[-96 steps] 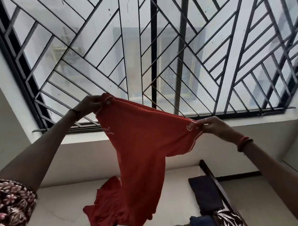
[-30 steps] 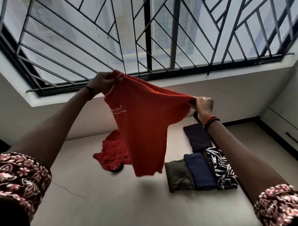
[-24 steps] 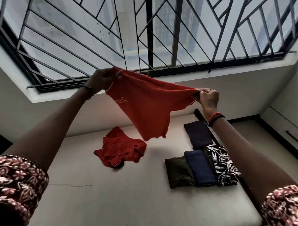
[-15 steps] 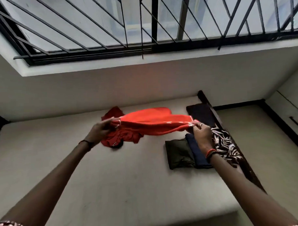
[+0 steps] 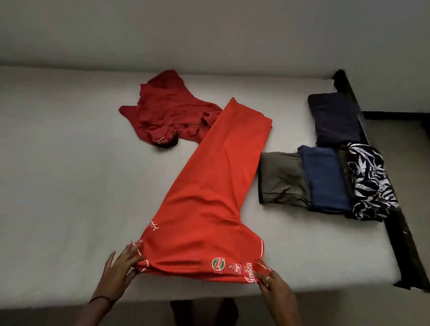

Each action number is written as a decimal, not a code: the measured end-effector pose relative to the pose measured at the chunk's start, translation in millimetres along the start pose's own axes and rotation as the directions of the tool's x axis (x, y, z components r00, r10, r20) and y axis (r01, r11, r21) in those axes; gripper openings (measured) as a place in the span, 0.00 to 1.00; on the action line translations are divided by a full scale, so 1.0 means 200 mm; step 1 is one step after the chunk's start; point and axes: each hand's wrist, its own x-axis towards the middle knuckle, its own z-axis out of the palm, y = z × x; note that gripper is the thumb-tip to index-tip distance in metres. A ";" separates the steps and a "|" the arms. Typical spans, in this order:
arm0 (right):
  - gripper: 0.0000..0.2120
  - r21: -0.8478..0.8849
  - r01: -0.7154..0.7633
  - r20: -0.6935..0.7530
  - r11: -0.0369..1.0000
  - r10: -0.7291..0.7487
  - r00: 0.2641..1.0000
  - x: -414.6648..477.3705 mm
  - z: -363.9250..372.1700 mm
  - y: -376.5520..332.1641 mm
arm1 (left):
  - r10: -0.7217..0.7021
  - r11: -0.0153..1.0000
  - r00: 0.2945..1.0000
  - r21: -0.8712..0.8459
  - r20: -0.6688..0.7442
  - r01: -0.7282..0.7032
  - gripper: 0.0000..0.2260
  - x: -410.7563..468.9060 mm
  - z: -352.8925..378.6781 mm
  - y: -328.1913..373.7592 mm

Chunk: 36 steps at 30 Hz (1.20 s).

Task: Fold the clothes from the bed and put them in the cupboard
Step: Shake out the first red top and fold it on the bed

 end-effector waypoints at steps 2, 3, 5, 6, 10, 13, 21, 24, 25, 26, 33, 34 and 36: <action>0.16 0.018 0.036 -0.038 0.999 -0.035 0.999 -0.01 0.03 0.04 | -0.040 0.999 0.999 -0.013 0.016 0.040 0.17 -0.04 0.10 -0.05; 0.16 -0.007 0.098 -0.079 0.995 -0.098 0.992 0.00 0.03 0.06 | -0.041 0.999 0.999 -0.017 0.015 0.042 0.16 -0.05 0.13 -0.06; 0.14 -0.103 0.281 -0.120 0.954 -0.292 0.949 0.06 0.02 0.09 | -0.063 0.996 0.998 -0.060 0.021 0.065 0.16 -0.05 0.14 -0.06; 0.15 -0.089 0.339 -0.110 0.937 -0.347 0.931 0.09 0.01 0.09 | -0.081 0.992 0.996 -0.094 0.034 0.084 0.17 -0.05 0.15 -0.08; 0.09 0.064 0.397 0.047 0.916 -0.400 0.915 0.26 -0.19 -0.12 | -0.133 0.966 0.989 -0.213 0.068 0.144 0.18 -0.01 0.13 -0.11; 0.07 0.017 0.464 0.171 0.886 -0.460 0.871 0.46 -0.32 -0.33 | -0.163 0.942 0.984 -0.287 0.067 0.175 0.22 0.01 0.09 -0.11; 0.07 -0.217 0.595 0.458 0.774 -0.458 0.762 1.19 -0.31 -0.97 | -0.295 0.842 0.949 -0.440 0.109 0.312 0.20 0.05 0.02 -0.03; 0.09 -0.250 0.612 0.457 0.750 -0.466 0.758 1.39 -0.22 -1.18 | -0.356 0.800 0.927 -0.474 0.118 0.367 0.18 0.06 0.03 -0.03; 0.09 -0.264 0.613 0.458 0.745 -0.462 0.759 1.45 -0.19 -1.23 | -0.389 0.761 0.912 -0.512 0.132 0.399 0.19 0.06 0.03 -0.03; 0.09 -0.276 0.608 0.458 0.744 -0.454 0.764 1.51 -0.15 -1.28 | -0.421 0.718 0.895 -0.549 0.145 0.427 0.19 0.07 0.03 -0.04; 0.09 -0.365 0.580 0.401 0.729 -0.439 0.804 1.72 0.19 -1.42 | -0.508 0.603 0.814 -0.560 0.280 0.569 0.25 0.09 -0.02 -0.06; 0.09 -0.396 0.569 0.379 0.721 -0.436 0.816 1.73 0.23 -1.42 | -0.513 0.602 0.807 -0.547 0.294 0.582 0.25 0.09 -0.02 -0.06; 0.09 -0.488 0.551 0.332 0.677 -0.440 0.835 1.73 0.29 -1.41 | -0.519 0.616 0.796 -0.510 0.311 0.601 0.22 0.10 -0.03 -0.07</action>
